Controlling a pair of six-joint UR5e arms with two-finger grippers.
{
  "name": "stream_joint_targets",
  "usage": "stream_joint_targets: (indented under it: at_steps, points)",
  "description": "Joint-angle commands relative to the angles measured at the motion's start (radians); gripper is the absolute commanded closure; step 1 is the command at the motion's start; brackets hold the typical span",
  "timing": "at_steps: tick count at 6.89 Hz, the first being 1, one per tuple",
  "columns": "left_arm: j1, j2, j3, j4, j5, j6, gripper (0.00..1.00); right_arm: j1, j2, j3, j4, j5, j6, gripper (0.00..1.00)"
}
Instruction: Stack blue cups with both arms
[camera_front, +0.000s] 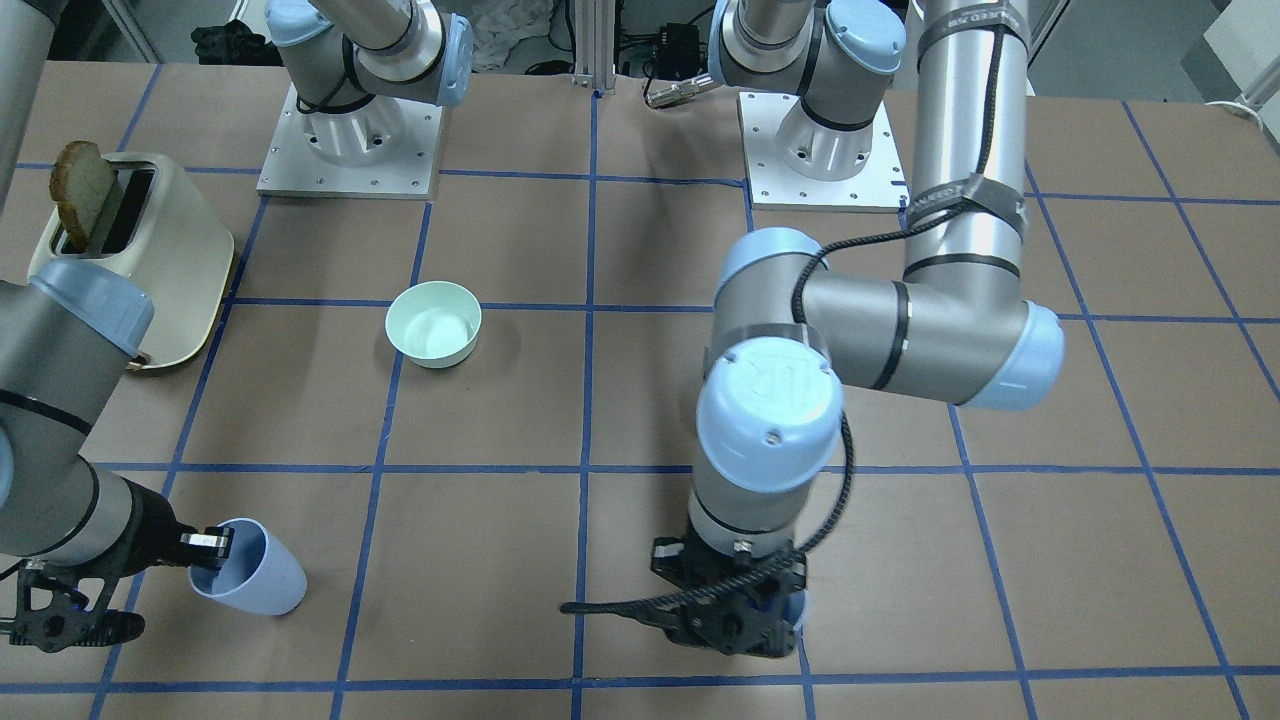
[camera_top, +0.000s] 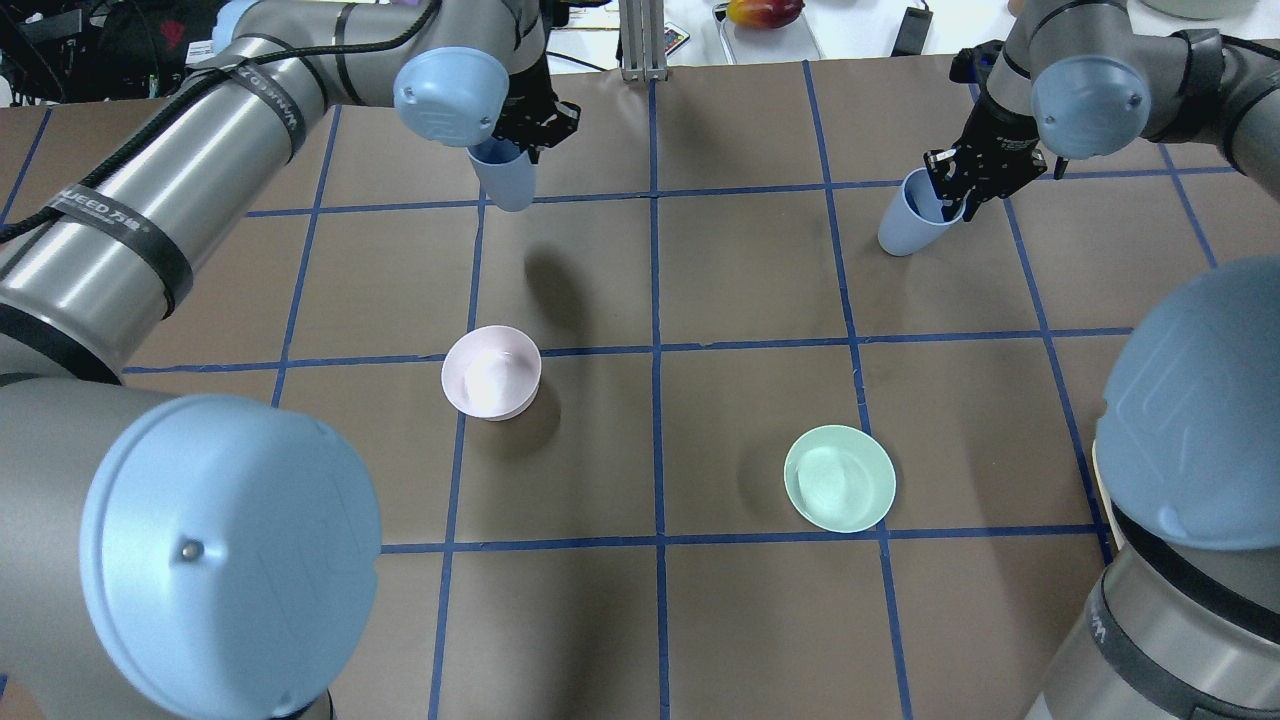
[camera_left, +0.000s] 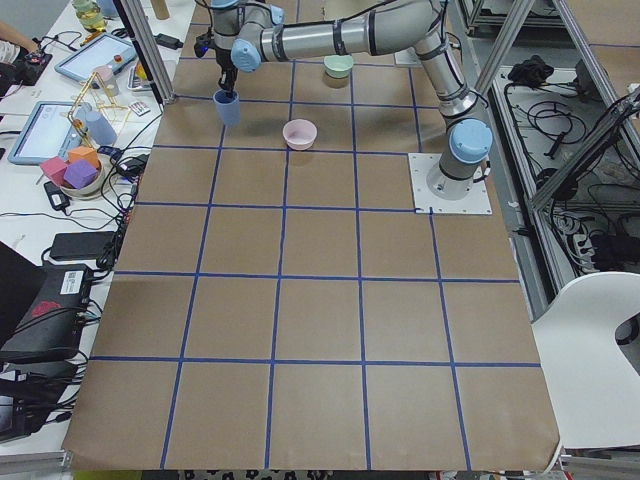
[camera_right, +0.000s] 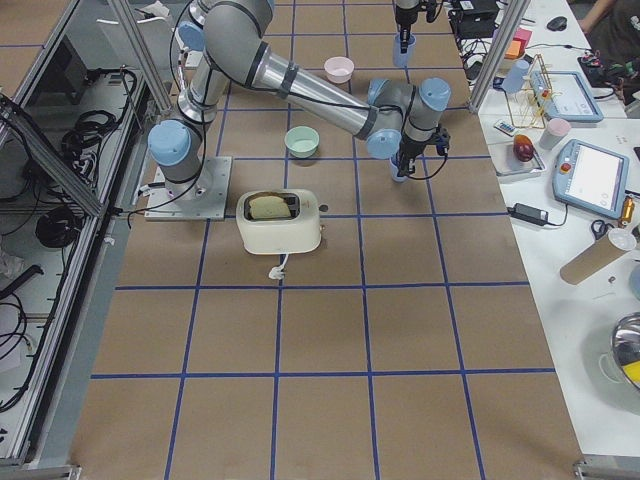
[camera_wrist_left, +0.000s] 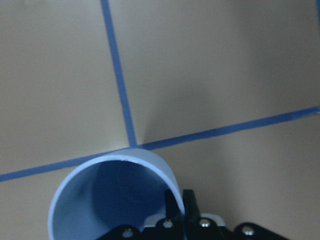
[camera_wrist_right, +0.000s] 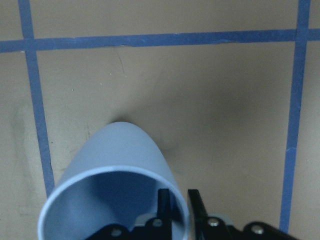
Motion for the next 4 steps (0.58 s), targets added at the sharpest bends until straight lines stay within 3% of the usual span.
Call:
stream_joint_targets:
  at_steps: [1,4]
  points:
    - [-0.156,0.037,-0.059,-0.097,-0.06,-0.194,1.0,0.0,-0.04,-0.002,0.038,-0.001,0.001,1.0]
    - [-0.206,0.065,-0.187,-0.075,-0.112,-0.248,1.0,0.005,-0.143,0.001,0.166,-0.001,0.013,1.0]
